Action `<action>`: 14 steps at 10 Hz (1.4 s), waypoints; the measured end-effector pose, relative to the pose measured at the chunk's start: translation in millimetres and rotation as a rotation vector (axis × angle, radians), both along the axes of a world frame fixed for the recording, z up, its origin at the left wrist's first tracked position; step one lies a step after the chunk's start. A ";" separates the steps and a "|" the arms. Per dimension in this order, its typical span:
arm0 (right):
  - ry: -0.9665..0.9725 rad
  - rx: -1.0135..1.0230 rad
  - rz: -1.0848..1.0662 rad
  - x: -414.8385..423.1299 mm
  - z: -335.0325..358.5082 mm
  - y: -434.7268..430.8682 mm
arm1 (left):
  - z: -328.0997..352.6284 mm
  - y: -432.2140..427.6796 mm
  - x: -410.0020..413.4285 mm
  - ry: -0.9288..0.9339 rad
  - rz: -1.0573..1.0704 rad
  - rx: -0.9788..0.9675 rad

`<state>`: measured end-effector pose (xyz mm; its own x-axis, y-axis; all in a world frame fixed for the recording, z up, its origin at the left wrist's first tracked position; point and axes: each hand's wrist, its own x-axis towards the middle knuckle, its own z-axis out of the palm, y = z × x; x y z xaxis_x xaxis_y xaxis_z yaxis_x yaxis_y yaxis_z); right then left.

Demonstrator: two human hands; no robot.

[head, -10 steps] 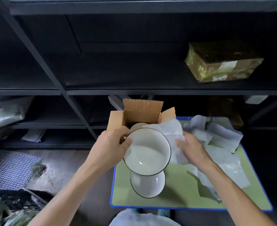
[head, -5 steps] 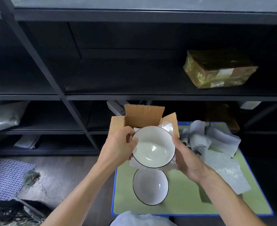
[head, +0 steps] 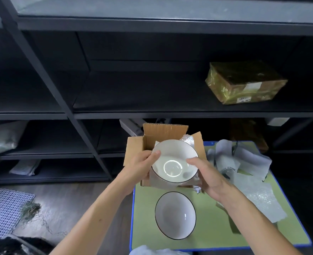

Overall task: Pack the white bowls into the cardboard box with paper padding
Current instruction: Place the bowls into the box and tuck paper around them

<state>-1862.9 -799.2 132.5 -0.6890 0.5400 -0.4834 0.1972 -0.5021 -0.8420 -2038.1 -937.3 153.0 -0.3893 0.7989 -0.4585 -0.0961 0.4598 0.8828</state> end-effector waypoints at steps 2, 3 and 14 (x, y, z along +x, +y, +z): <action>-0.118 0.155 0.033 -29.9 11.7 13.4 | 2.5 19.7 -21.3 0.083 0.050 0.014; -0.216 0.316 0.054 -40.4 12.7 23.5 | -1.8 31.9 -33.2 0.175 0.067 -0.001; -0.996 0.761 0.392 -118.6 -96.4 34.3 | -111.5 120.8 -21.7 0.513 -0.129 -0.599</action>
